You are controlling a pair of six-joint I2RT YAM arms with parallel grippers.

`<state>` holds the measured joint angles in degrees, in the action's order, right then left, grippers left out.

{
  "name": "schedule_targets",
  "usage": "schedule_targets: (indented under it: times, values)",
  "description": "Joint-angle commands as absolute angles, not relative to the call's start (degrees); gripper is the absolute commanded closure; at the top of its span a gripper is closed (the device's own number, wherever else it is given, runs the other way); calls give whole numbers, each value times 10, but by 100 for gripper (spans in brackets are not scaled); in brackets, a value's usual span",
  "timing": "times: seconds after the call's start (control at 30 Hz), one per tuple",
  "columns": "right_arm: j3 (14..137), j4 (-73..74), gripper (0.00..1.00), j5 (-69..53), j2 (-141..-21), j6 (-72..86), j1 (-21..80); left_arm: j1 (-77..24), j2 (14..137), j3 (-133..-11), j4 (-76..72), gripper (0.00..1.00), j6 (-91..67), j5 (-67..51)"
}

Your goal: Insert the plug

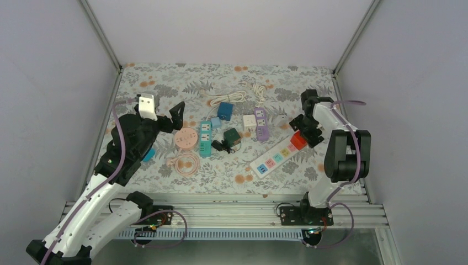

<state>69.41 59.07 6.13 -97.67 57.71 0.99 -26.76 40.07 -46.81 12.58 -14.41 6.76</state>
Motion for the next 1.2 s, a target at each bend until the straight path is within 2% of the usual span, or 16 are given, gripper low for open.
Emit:
schedule_targets:
  times: [0.0, 0.2, 0.37, 0.53, 0.63, 0.67, 0.7, 0.73, 0.83, 0.9, 1.03, 1.17]
  values:
    - [695, 553, 0, 123, -937, 540, 6, -268, 404, -482, 114, 0, -135, 35]
    - [735, 549, 0, 197, -895, 475, 45, -268, 429, -490, 111, 0, -140, 25]
    - [778, 512, 0, 154, -925, 458, 83, -267, 438, -491, 106, 0, -151, 19]
    - [809, 495, 1, 115, -994, 526, 111, -267, 441, -496, 110, 0, -158, 23]
    - [836, 516, 6, 87, -1040, 590, 111, -268, 442, -495, 115, 0, -161, 28]
    - [843, 515, 10, 74, -1055, 601, 111, -267, 443, -494, 114, 0, -162, 28]
    - [847, 509, 19, 59, -1069, 609, 112, -267, 443, -492, 114, 0, -164, 28]
    - [853, 510, 22, 46, -1083, 620, 110, -267, 443, -492, 114, 0, -165, 28]
    - [868, 501, 24, 18, -1118, 629, 111, -267, 446, -492, 115, 0, -167, 27]
    - [873, 495, 31, 9, -1131, 631, 112, -267, 445, -492, 116, 0, -166, 28]
    - [867, 497, 36, 12, -1135, 641, 112, -267, 444, -491, 120, 0, -162, 32]
    - [854, 485, 55, 16, -1130, 632, 111, -267, 446, -488, 117, 0, -163, 32]
